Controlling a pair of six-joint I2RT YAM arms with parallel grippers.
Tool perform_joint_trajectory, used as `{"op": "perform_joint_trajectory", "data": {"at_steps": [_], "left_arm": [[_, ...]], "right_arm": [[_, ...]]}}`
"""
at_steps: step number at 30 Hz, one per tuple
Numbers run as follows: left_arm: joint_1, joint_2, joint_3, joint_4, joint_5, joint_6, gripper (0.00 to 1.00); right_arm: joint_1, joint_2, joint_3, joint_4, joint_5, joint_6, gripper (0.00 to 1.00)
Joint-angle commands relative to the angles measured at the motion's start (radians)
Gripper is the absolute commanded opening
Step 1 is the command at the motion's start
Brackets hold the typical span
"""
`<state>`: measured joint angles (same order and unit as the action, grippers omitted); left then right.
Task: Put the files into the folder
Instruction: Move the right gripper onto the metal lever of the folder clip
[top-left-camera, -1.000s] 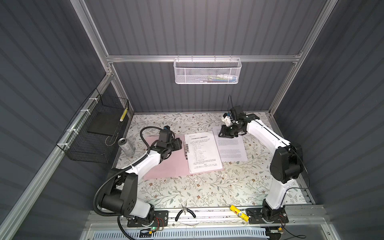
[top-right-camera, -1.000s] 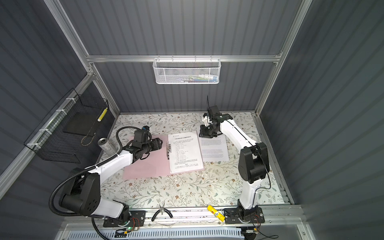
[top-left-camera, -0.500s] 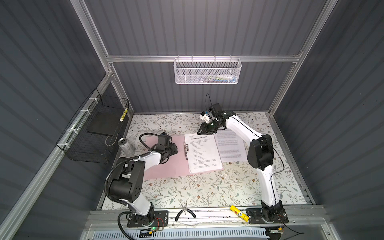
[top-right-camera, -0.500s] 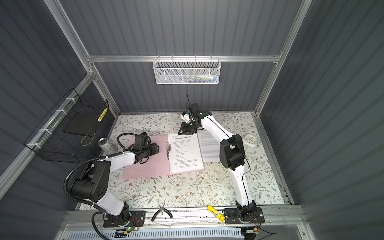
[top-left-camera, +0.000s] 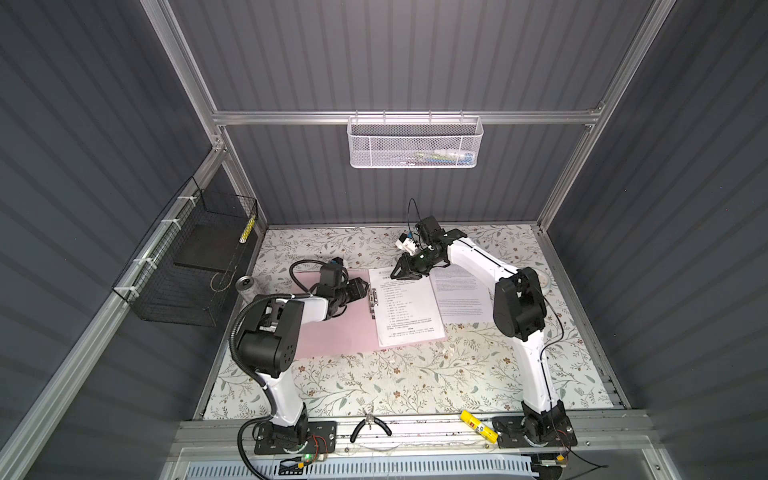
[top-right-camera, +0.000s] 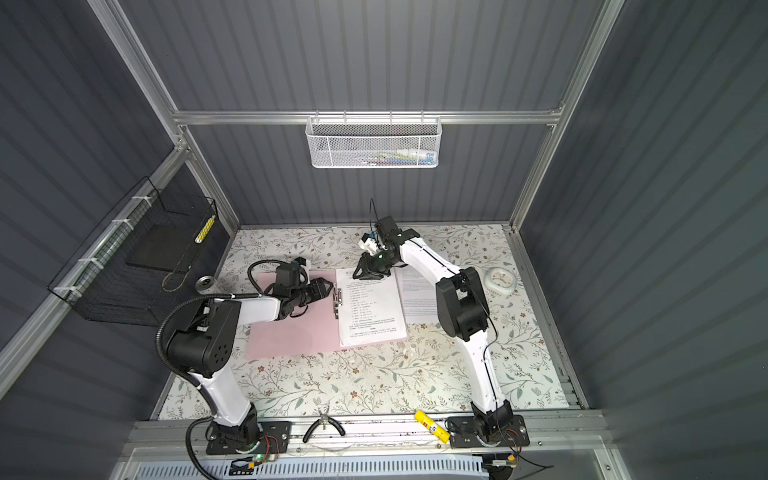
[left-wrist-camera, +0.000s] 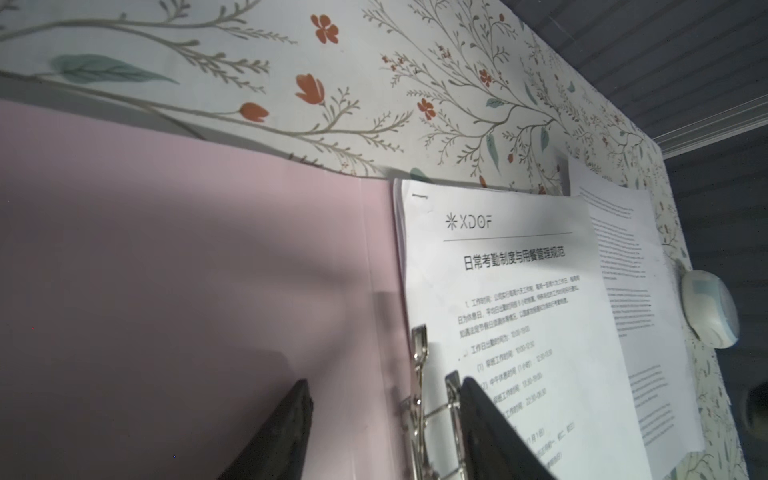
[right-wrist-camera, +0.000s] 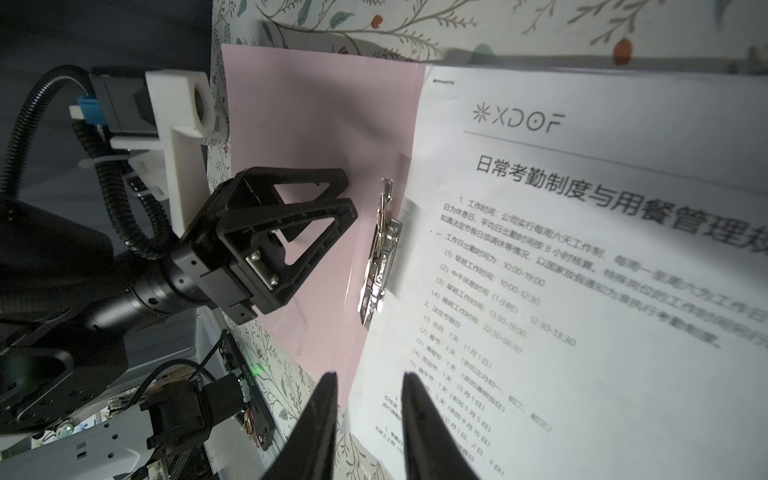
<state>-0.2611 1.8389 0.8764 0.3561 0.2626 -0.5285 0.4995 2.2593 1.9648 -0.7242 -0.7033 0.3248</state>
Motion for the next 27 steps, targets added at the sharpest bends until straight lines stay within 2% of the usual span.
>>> {"op": "perform_joint_trajectory", "data": {"at_steps": [1,11,27], "left_arm": [[0.0,0.037,0.046,0.069,0.097,-0.036,0.58],[0.001,0.101,0.079,0.11,0.167,-0.065,0.53],[0.0,0.141,0.082,0.15,0.215,-0.089,0.48]], "right_arm": [[-0.013,-0.059,-0.037,0.034,-0.021,0.003,0.3],[-0.054,-0.12,-0.159,0.127,-0.074,0.04,0.3],[-0.072,-0.142,-0.196,0.149,-0.079,0.049,0.3]]}}
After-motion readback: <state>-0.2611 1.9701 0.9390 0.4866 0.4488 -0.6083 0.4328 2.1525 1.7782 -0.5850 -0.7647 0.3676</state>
